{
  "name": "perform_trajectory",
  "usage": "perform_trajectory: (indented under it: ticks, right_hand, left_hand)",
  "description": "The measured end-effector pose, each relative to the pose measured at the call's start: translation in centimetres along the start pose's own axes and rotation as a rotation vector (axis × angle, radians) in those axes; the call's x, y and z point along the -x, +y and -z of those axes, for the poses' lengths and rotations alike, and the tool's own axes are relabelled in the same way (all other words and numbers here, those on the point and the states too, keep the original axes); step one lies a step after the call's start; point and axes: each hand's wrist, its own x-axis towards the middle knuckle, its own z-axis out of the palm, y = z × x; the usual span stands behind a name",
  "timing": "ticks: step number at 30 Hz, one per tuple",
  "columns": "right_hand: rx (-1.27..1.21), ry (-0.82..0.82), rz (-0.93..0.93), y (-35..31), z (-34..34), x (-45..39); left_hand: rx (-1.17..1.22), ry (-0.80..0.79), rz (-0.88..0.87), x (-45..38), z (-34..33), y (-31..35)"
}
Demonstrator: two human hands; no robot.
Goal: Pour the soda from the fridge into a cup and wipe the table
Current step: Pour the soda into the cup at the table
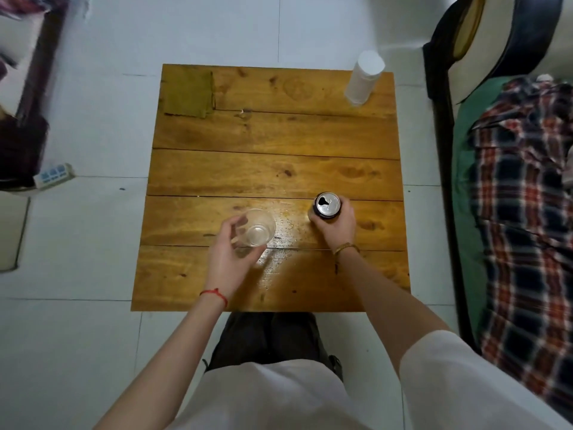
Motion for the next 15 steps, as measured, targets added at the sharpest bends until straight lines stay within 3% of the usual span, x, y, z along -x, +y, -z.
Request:
perform_trajectory:
  ticks: [7,15]
  right_hand:
    - [-0.078,-0.045,0.043,-3.0,3.0,1.6]
    - [-0.221,-0.145,0.224,-12.1,12.0,6.5]
  left_hand:
    - [-0.017,-0.002,-0.019,0.0,1.8,3.1]
    - [-0.024,-0.037,-0.119,0.7,5.7,11.8]
